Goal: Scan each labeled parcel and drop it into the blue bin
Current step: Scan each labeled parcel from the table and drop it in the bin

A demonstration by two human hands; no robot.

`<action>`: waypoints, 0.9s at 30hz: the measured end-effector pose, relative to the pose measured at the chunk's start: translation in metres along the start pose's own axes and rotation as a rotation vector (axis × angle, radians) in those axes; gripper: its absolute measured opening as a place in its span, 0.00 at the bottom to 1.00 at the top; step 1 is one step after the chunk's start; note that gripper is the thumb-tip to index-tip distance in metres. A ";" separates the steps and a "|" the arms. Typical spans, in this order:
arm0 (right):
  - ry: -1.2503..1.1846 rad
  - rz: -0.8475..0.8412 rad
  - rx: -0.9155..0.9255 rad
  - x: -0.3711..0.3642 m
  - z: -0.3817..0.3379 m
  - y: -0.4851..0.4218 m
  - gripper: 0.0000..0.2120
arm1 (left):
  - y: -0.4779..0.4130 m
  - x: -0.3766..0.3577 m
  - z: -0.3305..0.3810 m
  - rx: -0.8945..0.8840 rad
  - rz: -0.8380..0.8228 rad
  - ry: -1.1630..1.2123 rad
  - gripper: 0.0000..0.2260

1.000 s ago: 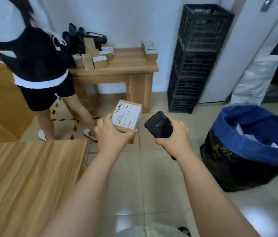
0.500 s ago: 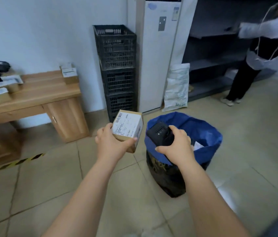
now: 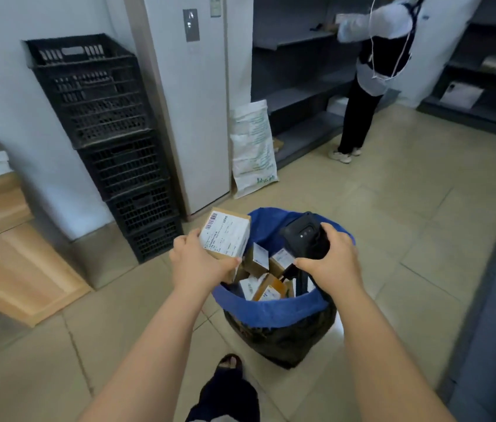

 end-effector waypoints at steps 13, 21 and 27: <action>-0.029 0.108 -0.282 -0.079 0.022 -0.152 0.43 | -0.211 -0.133 0.085 -0.112 -0.322 -0.155 0.46; -0.041 0.125 -0.451 -0.135 0.080 -0.164 0.44 | -0.250 -0.211 0.031 -0.033 -0.461 -0.274 0.48; -0.061 -0.043 -0.531 -0.198 0.121 -0.187 0.44 | -0.256 -0.261 -0.001 -0.057 -0.524 -0.455 0.48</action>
Point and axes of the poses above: each hand's wrist, its own y-axis away from the middle knuckle, its own x-axis out of the back of the hand, z = x × y, the point moved 6 cm from there along -y, towards the middle knuckle, and after that the axes turned 9 degrees about x, right-handed, at the moved point
